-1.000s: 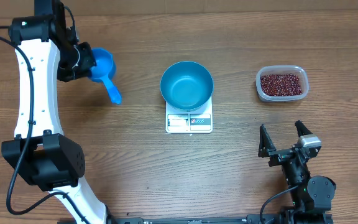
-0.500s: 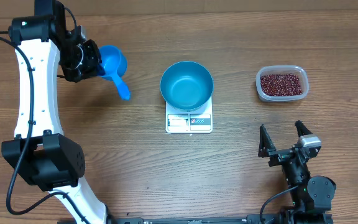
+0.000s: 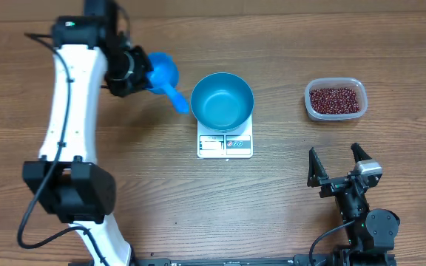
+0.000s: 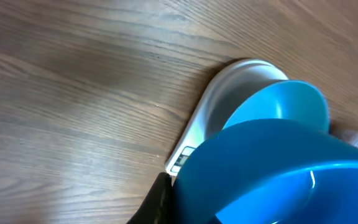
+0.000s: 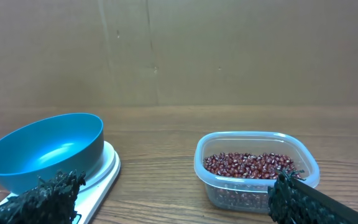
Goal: Scoop item into bowl and weigh 150g on scale
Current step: 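Lift the blue scoop with the left gripper toward the bowl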
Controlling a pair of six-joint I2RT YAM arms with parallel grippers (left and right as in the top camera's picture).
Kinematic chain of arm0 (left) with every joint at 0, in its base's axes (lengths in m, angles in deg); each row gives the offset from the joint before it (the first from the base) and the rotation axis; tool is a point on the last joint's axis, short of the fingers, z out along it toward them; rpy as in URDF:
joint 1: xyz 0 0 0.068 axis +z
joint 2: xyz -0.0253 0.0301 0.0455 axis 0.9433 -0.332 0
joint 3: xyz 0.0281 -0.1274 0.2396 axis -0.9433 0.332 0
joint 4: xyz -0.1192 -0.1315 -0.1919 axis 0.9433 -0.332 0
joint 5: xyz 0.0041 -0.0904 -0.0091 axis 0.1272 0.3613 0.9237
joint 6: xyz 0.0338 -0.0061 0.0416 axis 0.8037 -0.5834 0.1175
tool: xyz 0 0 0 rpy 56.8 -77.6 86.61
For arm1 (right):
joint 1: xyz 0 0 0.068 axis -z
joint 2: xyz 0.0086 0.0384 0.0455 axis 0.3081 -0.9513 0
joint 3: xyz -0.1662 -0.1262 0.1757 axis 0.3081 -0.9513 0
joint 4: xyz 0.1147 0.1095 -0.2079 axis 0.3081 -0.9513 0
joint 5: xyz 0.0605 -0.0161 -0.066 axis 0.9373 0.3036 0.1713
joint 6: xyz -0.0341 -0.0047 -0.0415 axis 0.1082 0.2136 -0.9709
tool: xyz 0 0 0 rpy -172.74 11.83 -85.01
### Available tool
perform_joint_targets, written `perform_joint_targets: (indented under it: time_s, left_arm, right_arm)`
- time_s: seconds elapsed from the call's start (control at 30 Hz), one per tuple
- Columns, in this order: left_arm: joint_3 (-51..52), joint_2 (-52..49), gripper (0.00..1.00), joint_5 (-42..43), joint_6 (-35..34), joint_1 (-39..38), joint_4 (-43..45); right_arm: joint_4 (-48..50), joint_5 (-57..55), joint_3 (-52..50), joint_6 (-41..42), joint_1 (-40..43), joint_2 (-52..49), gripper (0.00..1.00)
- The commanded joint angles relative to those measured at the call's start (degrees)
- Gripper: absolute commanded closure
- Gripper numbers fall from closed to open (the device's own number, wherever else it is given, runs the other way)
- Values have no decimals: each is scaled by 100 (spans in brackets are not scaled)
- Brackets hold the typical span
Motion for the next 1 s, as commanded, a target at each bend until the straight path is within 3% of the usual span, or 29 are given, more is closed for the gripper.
perform_joint_targets:
  time_s: [0.0, 0.2, 0.5, 0.97]
  left_arm:
    - [-140, 4, 96, -1589, -1257, -719, 90]
    - [-140, 4, 96, -2363, -2149, -1589, 105]
    - [-140, 4, 96, -2367, -3515, -2531, 66]
    - [-140, 2, 96, -1845, -3952, -2677, 63]
  right_arm:
    - [28, -33, -61, -48, 7, 46, 0]
    - [28, -33, -61, -48, 7, 46, 0]
    - [28, -31, -61, -48, 7, 46, 0]
    - [31, -31, -61, -48, 7, 46, 0]
